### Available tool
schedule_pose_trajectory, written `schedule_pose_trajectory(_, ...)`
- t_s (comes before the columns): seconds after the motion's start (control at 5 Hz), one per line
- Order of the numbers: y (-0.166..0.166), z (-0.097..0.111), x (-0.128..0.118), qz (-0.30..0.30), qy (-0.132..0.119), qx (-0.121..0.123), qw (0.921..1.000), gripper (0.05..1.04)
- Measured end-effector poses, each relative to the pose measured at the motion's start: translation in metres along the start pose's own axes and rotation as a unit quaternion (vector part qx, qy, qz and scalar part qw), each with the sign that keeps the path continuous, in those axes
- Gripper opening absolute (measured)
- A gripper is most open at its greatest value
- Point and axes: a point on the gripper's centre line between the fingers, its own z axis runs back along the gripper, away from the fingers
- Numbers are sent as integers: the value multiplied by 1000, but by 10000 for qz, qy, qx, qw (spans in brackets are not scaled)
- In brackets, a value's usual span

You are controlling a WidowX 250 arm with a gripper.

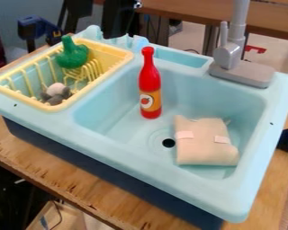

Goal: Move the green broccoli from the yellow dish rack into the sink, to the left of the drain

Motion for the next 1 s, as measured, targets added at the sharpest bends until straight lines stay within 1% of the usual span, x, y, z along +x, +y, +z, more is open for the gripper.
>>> schedule_pose_trajectory(0.2,-2,-8,2,-35,145,-66,9999,1001)
schedule_pose_trajectory(0.4,37,-10,11,109,-25,-633,9979,1001)
schedule_pose_trajectory(0.6,69,-15,16,284,-82,-889,9956,1001)
schedule_pose_trajectory(0.8,90,-23,24,365,9,-958,9947,1001)
schedule_pose_trajectory(1.0,109,-35,31,570,117,-1015,9931,1001)
